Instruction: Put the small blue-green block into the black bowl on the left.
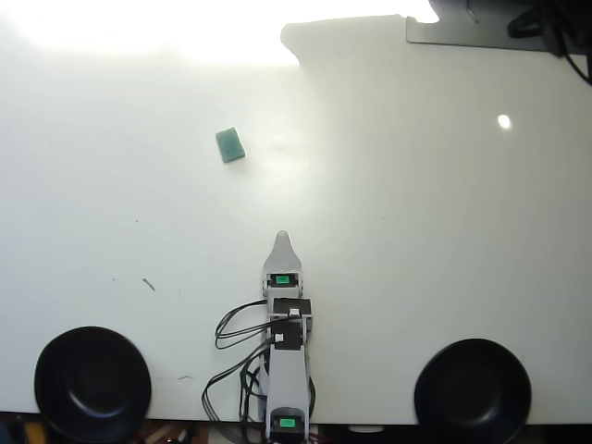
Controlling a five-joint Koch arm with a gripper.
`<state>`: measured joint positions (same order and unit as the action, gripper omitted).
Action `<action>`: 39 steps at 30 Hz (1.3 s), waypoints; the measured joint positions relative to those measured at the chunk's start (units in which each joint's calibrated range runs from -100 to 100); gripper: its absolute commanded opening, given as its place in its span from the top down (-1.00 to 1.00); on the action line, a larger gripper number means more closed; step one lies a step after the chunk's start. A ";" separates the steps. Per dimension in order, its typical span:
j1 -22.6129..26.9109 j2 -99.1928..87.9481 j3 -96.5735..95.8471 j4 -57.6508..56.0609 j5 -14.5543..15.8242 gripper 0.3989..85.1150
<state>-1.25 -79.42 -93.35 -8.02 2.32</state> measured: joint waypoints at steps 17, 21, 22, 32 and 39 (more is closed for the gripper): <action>0.00 0.00 0.09 0.00 0.00 -0.16; 0.00 0.00 0.00 0.00 0.00 -0.16; 0.00 0.00 0.09 0.00 0.00 -0.16; 0.68 0.00 0.09 0.00 -0.05 -0.14; 0.78 0.00 0.09 0.16 -0.88 -0.12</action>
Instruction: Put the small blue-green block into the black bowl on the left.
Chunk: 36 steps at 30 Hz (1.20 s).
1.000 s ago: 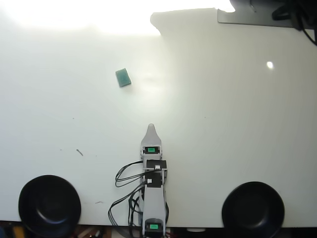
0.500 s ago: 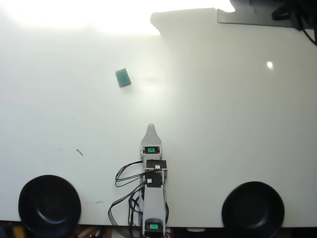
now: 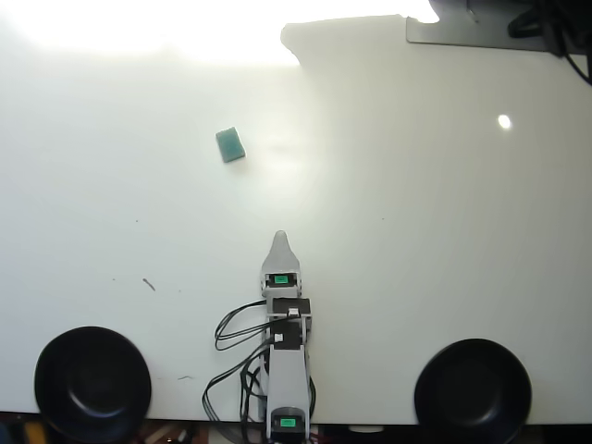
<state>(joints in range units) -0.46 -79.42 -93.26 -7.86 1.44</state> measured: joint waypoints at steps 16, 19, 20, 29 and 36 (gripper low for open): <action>1.07 -18.18 -1.66 1.73 -13.63 -0.03; 2.00 -16.04 -1.66 8.23 -14.26 -0.03; 2.39 -14.65 -1.66 10.04 -14.46 -0.02; 4.20 -0.63 2.40 20.40 -26.18 -0.04; 5.32 13.13 10.90 24.52 -34.73 -0.15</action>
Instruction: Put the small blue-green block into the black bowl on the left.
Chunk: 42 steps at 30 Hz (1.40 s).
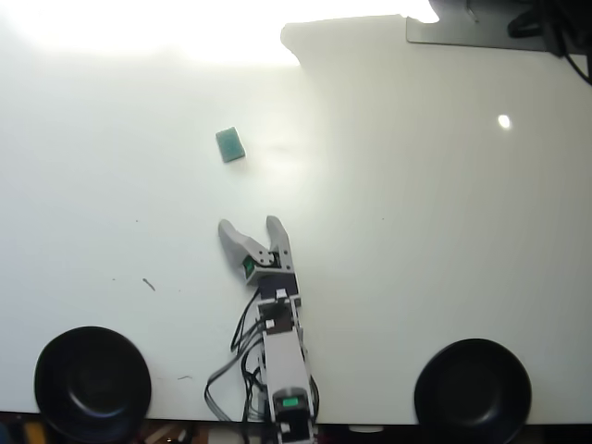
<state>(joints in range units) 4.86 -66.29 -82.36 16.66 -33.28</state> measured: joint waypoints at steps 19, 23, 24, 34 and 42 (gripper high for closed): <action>0.29 45.96 26.50 15.88 -13.24 -0.08; 0.29 52.02 30.84 16.29 -13.97 -0.08; 0.29 53.66 32.04 16.29 -14.11 -0.08; 0.34 65.53 38.97 16.45 -15.73 0.01; 1.12 69.70 41.74 16.45 -16.56 0.15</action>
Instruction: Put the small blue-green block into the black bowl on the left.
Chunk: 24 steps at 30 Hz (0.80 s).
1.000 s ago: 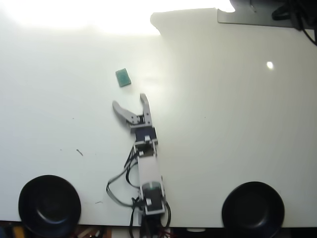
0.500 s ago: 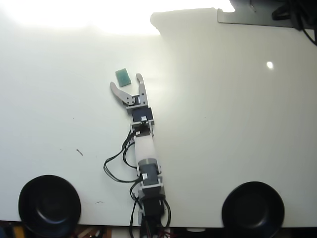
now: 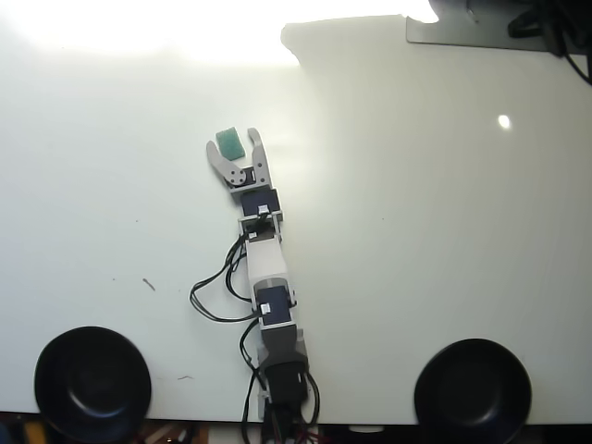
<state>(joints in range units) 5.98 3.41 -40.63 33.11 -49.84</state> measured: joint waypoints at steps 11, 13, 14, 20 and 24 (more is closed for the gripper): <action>0.98 1.14 0.00 0.08 0.00 0.68; 1.07 1.14 0.00 0.25 0.05 0.79; 1.12 1.14 0.00 0.25 0.05 0.85; 1.27 1.01 0.00 0.25 0.78 0.93; 1.51 -1.26 0.00 0.16 1.51 0.93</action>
<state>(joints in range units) 7.50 2.15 -40.63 33.28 -48.33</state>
